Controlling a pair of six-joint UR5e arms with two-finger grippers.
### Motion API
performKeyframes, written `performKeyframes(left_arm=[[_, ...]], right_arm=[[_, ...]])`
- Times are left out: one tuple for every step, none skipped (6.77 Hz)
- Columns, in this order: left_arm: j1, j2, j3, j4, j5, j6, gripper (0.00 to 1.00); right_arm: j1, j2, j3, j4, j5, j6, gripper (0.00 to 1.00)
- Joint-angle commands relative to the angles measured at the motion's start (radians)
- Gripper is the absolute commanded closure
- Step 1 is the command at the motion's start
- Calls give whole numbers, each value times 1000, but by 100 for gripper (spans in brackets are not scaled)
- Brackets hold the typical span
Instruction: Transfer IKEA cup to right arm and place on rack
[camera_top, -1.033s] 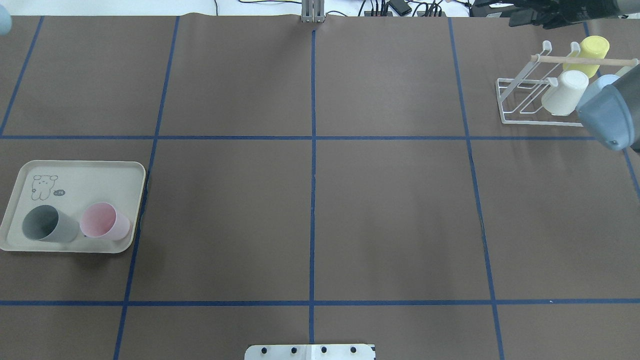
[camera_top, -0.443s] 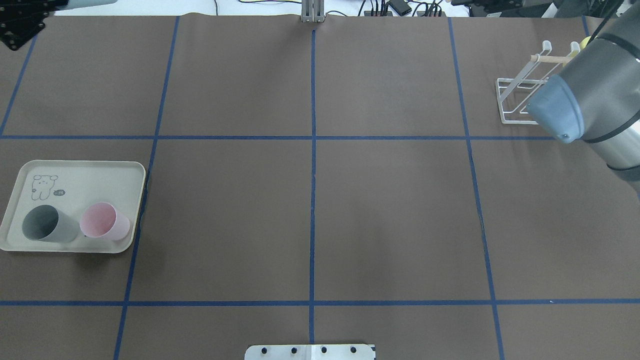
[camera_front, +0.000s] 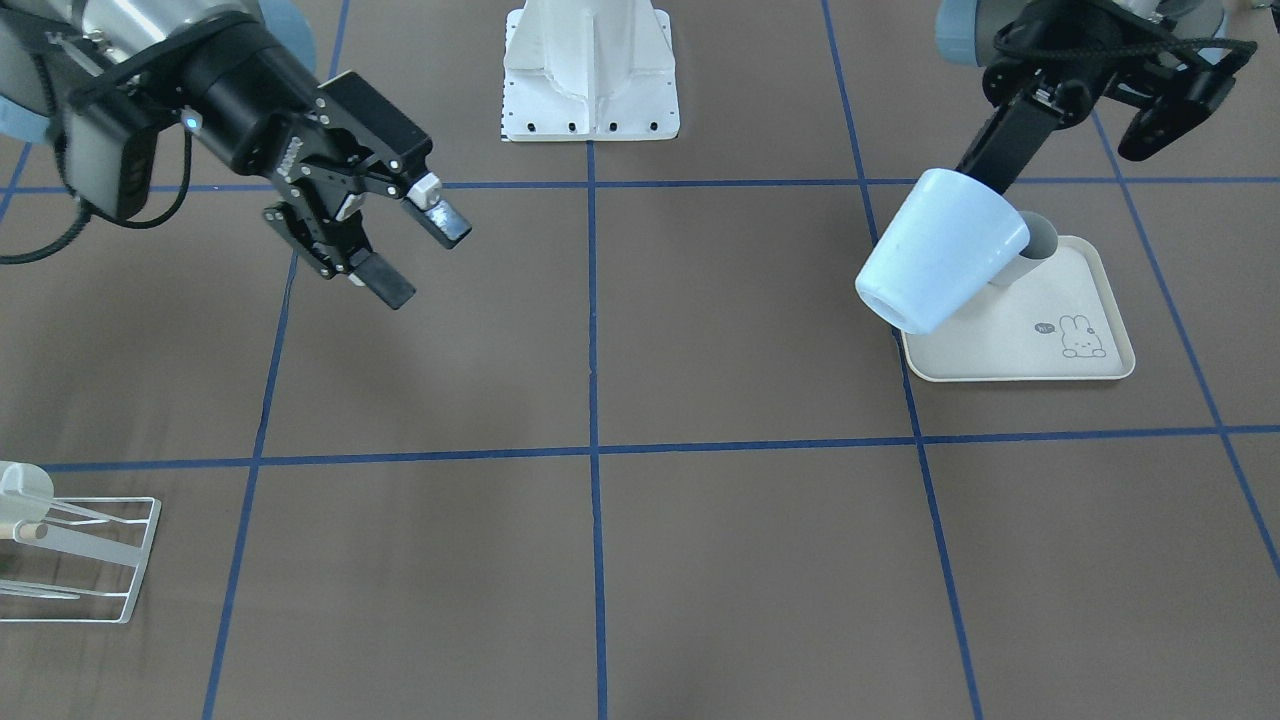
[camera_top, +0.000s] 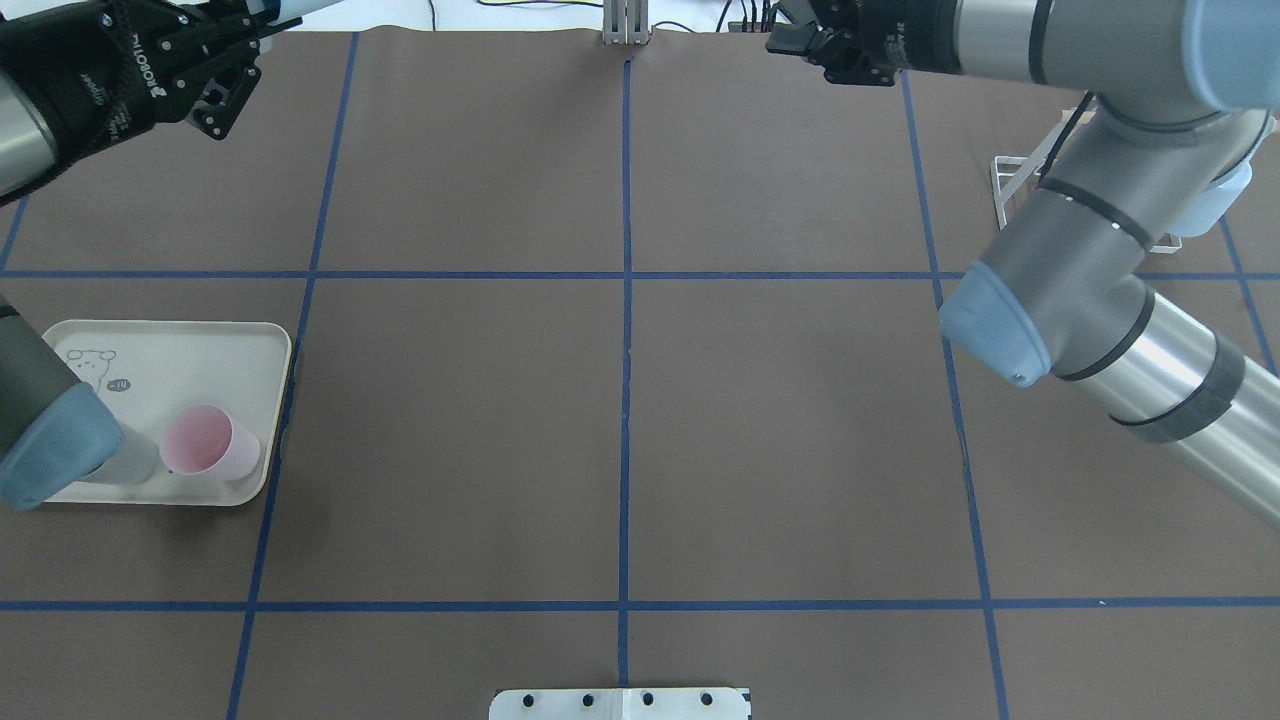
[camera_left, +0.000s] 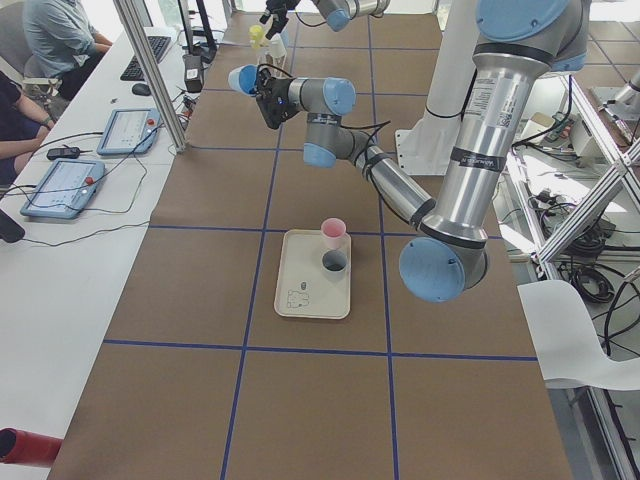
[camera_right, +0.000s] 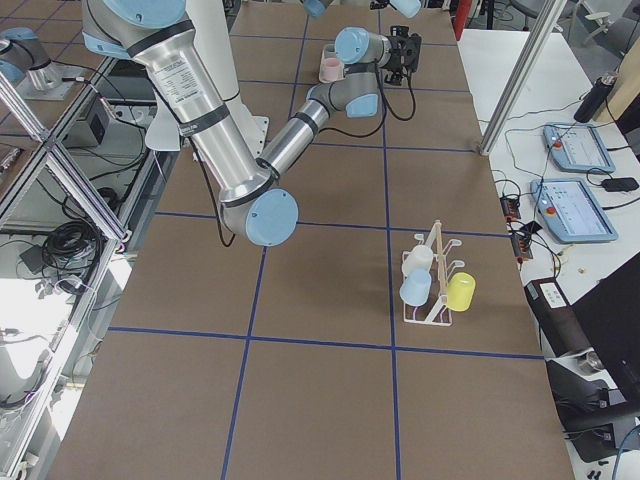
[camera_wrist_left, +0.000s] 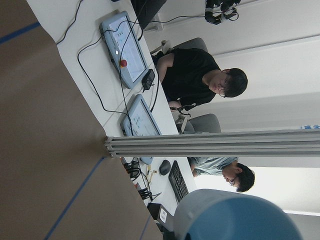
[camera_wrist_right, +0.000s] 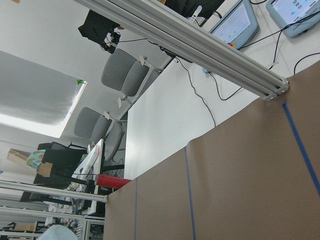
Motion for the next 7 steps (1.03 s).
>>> performKeyframes(left_arm=[[70,-1,32,-147,151,-195,100],[108,-5,33,-181,199,-238,100],[156,-8,34,-185,239,-284,100],[215,-48,45,-186,292,-286,100],[258,-97,77,-183,329,-286,100],[289,-131,83,-182,339,-283,100],[323,-155,85,-179,355,-277,100]], right_arm=[[-168,37,-36,156,-242,109,0],[-212,60,-62,199,-298,132,0],[-217,71,-78,230,-300,185,0],[-220,73,-79,258,-301,207,0],[-223,76,-79,263,-315,247,0],[-246,76,-79,264,-353,249,0],[-257,77,-84,267,-359,249,0]])
